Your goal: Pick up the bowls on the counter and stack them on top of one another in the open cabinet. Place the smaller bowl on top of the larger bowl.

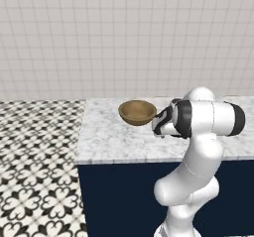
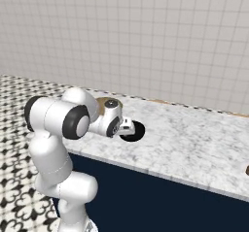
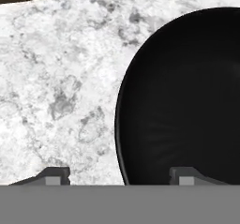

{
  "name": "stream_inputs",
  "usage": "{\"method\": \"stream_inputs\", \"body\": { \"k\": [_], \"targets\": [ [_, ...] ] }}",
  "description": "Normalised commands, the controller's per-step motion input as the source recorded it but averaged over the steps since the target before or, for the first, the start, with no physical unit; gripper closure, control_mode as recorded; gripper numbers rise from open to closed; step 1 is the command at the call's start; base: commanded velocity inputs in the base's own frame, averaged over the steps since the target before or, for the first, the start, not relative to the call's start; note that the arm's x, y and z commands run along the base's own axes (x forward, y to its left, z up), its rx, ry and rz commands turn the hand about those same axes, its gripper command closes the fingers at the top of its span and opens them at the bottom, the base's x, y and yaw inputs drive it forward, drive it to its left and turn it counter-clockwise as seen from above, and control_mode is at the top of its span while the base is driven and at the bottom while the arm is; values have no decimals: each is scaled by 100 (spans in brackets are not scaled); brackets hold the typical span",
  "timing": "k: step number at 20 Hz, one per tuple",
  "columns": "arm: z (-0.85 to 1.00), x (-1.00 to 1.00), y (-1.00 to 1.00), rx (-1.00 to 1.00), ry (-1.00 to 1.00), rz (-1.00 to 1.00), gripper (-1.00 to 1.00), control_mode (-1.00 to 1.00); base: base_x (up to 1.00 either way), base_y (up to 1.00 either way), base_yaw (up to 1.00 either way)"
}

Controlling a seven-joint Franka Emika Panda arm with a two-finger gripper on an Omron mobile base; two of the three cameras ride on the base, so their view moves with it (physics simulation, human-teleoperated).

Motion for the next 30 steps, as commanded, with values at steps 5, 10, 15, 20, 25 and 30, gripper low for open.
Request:
{"method": "stream_inputs", "body": {
  "k": [5,10,15,20,25,30],
  "targets": [
    [1,5,0,0,-1,4,100,-100,0,0,0],
    [83,-2,0,0,-10,1,100,-100,0,0,0],
    [100,1,16,0,-8,9,100,-100,0,0,0],
    [100,33,62,0,-2,21,100,-100,0,0,0],
    [59,84,98,-4,0,26,100,-100,0,0,0],
    [-31,60,84,-13,5,12,100,-100,0,0,0]
  ]
}}
